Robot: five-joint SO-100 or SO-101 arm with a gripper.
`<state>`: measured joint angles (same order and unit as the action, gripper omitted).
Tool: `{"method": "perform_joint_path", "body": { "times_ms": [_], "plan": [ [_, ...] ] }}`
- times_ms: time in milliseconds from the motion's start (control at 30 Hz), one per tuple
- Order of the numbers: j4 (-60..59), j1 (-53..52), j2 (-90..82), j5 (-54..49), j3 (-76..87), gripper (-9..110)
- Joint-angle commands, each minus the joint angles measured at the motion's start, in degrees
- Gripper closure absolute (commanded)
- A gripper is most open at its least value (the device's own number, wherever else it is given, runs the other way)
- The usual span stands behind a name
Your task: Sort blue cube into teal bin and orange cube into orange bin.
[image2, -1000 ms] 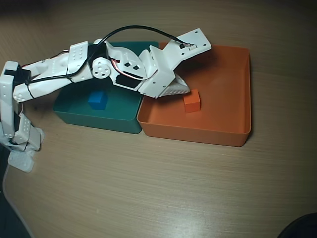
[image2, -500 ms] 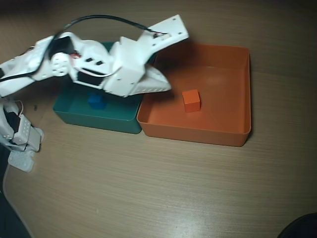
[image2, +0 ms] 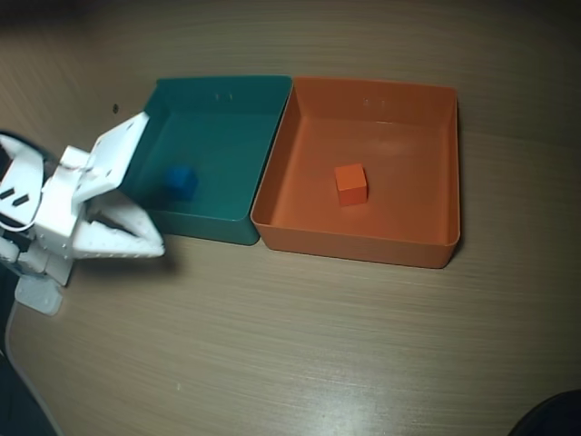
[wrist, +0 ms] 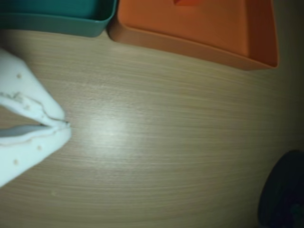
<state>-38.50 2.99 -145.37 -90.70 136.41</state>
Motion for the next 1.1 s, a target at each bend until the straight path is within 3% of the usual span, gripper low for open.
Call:
{"method": "perform_joint_path", "body": {
  "times_ms": [0, 233, 433, 1067],
  "plan": [
    [1.14, -0.62, -13.62, -0.53, 9.40, 104],
    [0.70, 0.18, -36.65, -0.53, 30.15, 104],
    [1.14, -0.26, -46.23, -0.53, 39.81, 104],
    [-2.20, -2.29, -46.85, 0.44, 45.35, 104]
  ]
}}
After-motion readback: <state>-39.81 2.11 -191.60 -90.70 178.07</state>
